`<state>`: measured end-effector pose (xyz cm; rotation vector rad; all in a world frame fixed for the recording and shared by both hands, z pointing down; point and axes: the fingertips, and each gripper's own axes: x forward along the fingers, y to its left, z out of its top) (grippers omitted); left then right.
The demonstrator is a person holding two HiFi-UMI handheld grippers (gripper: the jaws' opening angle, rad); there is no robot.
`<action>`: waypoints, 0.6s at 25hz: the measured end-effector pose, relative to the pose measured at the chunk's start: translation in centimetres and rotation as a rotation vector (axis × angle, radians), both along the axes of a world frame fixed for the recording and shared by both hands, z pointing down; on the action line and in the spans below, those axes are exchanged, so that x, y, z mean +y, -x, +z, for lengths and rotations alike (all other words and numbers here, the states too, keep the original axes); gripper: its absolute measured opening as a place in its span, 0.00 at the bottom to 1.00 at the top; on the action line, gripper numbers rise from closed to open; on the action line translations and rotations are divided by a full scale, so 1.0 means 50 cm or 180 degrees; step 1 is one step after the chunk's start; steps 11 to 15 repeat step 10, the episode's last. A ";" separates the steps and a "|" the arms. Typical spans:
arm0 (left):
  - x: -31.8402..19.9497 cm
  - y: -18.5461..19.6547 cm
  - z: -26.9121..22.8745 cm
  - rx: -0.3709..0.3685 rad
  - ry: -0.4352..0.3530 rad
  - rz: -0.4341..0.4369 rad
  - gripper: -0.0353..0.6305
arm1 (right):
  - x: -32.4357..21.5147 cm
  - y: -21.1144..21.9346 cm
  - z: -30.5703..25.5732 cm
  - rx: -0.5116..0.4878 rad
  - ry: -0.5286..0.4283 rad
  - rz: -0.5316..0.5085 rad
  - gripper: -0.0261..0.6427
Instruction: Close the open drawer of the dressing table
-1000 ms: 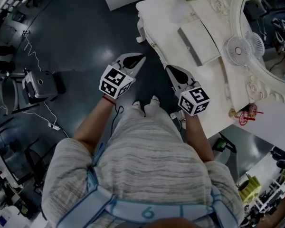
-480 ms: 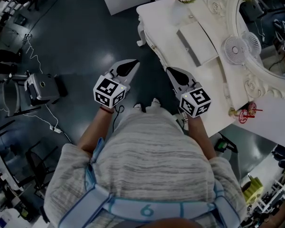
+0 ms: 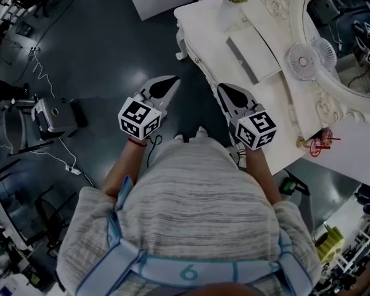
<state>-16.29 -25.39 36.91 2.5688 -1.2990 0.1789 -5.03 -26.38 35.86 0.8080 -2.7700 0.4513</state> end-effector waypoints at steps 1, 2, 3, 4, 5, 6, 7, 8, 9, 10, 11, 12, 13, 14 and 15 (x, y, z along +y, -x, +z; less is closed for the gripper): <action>0.000 -0.001 0.000 -0.0004 -0.0001 0.0010 0.07 | 0.001 -0.002 0.001 0.0004 0.0003 0.0004 0.05; 0.001 -0.002 0.000 -0.0008 -0.0002 0.0021 0.07 | 0.002 -0.003 0.002 0.0008 0.0008 0.0009 0.05; 0.000 -0.004 0.000 -0.0008 -0.0003 0.0032 0.07 | 0.003 -0.005 0.003 0.0010 0.0013 0.0014 0.05; 0.000 -0.005 0.000 -0.0006 -0.0004 0.0042 0.07 | 0.003 -0.006 0.004 0.0011 0.0017 0.0017 0.05; -0.002 -0.006 -0.001 -0.0005 -0.0006 0.0051 0.07 | 0.002 -0.007 0.005 0.0013 0.0020 0.0018 0.05; -0.004 -0.007 -0.001 -0.0004 -0.0009 0.0057 0.07 | 0.002 -0.008 0.005 0.0014 0.0022 0.0017 0.05; -0.006 -0.008 -0.001 0.0000 -0.0012 0.0063 0.07 | 0.000 -0.009 0.006 0.0017 0.0024 0.0016 0.05; -0.008 -0.009 -0.001 0.0007 -0.0015 0.0068 0.07 | -0.001 -0.010 0.007 0.0021 0.0027 0.0015 0.05; -0.010 -0.010 -0.001 0.0015 -0.0017 0.0074 0.07 | -0.003 -0.011 0.008 0.0024 0.0029 0.0014 0.05; -0.012 -0.011 -0.001 0.0024 -0.0018 0.0079 0.08 | -0.004 -0.012 0.008 0.0027 0.0032 0.0012 0.05; -0.012 -0.011 -0.001 0.0024 -0.0018 0.0079 0.08 | -0.004 -0.012 0.008 0.0027 0.0032 0.0012 0.05; -0.012 -0.011 -0.001 0.0024 -0.0018 0.0079 0.08 | -0.004 -0.012 0.008 0.0027 0.0032 0.0012 0.05; -0.012 -0.011 -0.001 0.0024 -0.0018 0.0079 0.08 | -0.004 -0.012 0.008 0.0027 0.0032 0.0012 0.05; -0.012 -0.011 -0.001 0.0024 -0.0018 0.0079 0.08 | -0.004 -0.012 0.008 0.0027 0.0032 0.0012 0.05; -0.012 -0.011 -0.001 0.0024 -0.0018 0.0079 0.08 | -0.004 -0.012 0.008 0.0027 0.0032 0.0012 0.05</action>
